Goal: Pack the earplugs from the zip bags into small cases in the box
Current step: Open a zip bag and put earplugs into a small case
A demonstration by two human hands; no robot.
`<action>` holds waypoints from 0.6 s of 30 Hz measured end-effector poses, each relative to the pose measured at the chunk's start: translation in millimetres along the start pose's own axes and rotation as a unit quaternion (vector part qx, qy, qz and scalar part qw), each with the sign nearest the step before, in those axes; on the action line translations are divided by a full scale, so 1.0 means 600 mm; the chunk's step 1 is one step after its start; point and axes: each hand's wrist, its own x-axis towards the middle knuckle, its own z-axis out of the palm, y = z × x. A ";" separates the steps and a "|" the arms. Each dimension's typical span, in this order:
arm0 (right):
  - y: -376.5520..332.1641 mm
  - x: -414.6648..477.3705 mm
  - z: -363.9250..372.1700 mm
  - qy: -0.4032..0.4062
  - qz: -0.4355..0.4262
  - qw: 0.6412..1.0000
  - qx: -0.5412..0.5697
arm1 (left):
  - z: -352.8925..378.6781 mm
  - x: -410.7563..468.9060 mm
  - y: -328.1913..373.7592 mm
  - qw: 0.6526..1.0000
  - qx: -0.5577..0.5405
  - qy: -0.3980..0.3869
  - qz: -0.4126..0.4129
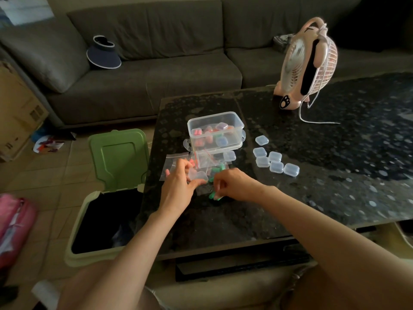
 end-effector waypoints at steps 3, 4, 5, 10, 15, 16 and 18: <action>-0.003 0.005 0.007 0.016 0.001 1.000 -0.015 | -0.002 -0.002 0.000 1.000 0.002 0.003 0.000; -0.006 0.006 0.011 0.022 0.001 1.000 -0.022 | -0.004 -0.002 -0.001 1.000 0.001 0.005 -0.002; -0.009 0.007 0.014 0.025 0.001 0.999 -0.026 | -0.006 -0.003 -0.003 1.000 0.001 0.005 -0.003; -0.015 0.016 0.016 0.005 -0.003 0.999 -0.042 | -0.015 -0.007 -0.010 1.000 -0.017 -0.010 -0.001; -0.013 0.022 0.004 0.074 0.009 0.997 -0.033 | -0.016 -0.008 -0.016 0.999 -0.038 -0.036 0.000; -0.014 0.023 -0.003 0.112 0.010 0.994 -0.004 | -0.015 -0.008 -0.017 0.998 -0.045 -0.040 -0.003; -0.021 0.024 -0.015 0.175 0.006 0.982 0.066 | -0.012 -0.007 -0.016 0.997 -0.063 -0.049 -0.009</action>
